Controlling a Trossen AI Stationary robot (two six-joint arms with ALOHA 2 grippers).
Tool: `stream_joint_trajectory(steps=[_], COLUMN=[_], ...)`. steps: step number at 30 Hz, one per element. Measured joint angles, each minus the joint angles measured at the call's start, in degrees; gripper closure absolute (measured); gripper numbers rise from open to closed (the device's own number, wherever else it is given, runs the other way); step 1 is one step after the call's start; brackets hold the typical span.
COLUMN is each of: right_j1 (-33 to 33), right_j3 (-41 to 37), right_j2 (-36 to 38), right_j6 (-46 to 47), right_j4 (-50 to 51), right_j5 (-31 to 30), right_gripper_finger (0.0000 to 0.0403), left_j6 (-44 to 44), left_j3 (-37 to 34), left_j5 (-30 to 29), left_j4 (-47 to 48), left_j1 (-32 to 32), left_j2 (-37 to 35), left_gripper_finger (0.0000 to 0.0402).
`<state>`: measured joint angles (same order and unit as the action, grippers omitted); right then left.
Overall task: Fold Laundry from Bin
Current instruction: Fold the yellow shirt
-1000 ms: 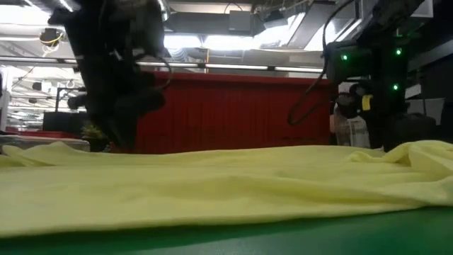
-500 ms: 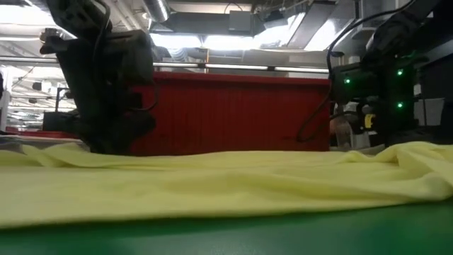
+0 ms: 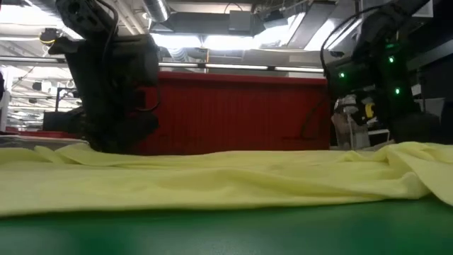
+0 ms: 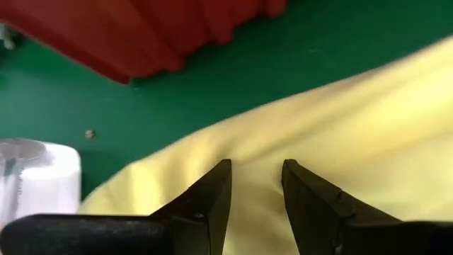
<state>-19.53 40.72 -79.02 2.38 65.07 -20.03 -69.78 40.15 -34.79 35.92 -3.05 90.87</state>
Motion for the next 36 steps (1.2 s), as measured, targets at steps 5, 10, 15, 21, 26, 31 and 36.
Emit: stream_joint_trajectory(steps=[5, 10, 15, 21, 26, 31, 36], right_j1=[0.0, 0.07, 3.58, 15.99, 30.31, 44.11, 55.45], right_j3=[5.09, 8.79, 10.74, 11.15, 11.15, 11.15, 11.15], right_j2=[0.02, 0.05, 1.23, 4.17, 4.92, 4.92, 4.58], right_j6=[-1.39, -1.41, -1.04, 3.54, 10.88, 19.76, 23.67], right_j4=[6.04, 11.51, 14.78, 13.73, 12.16, 6.56, -3.43], right_j5=[-0.87, -1.4, -0.97, 7.62, 11.94, 13.69, 10.89], right_gripper_finger=[0.0178, 0.0178, 0.0178, 0.0178, 0.0178, 0.0178, 0.0178], left_j6=[3.33, 4.68, 8.02, 9.01, 9.0, 8.99, 8.97], left_j3=[3.37, 7.48, 10.83, 14.17, 15.32, 15.32, 15.32], left_j5=[0.02, -0.1, -0.2, -0.11, -0.07, -0.02, -0.03], left_j4=[2.11, 5.45, 6.37, 6.29, 4.19, 1.04, -1.37], left_j1=[-1.41, -2.8, -4.54, -7.37, -10.07, -12.43, -14.13], left_j2=[0.0, 0.0, 0.0, 0.0, 0.0, 0.0, 0.0], left_gripper_finger=[0.028, 0.028, 0.028, 0.028, 0.028, 0.028, 0.028])
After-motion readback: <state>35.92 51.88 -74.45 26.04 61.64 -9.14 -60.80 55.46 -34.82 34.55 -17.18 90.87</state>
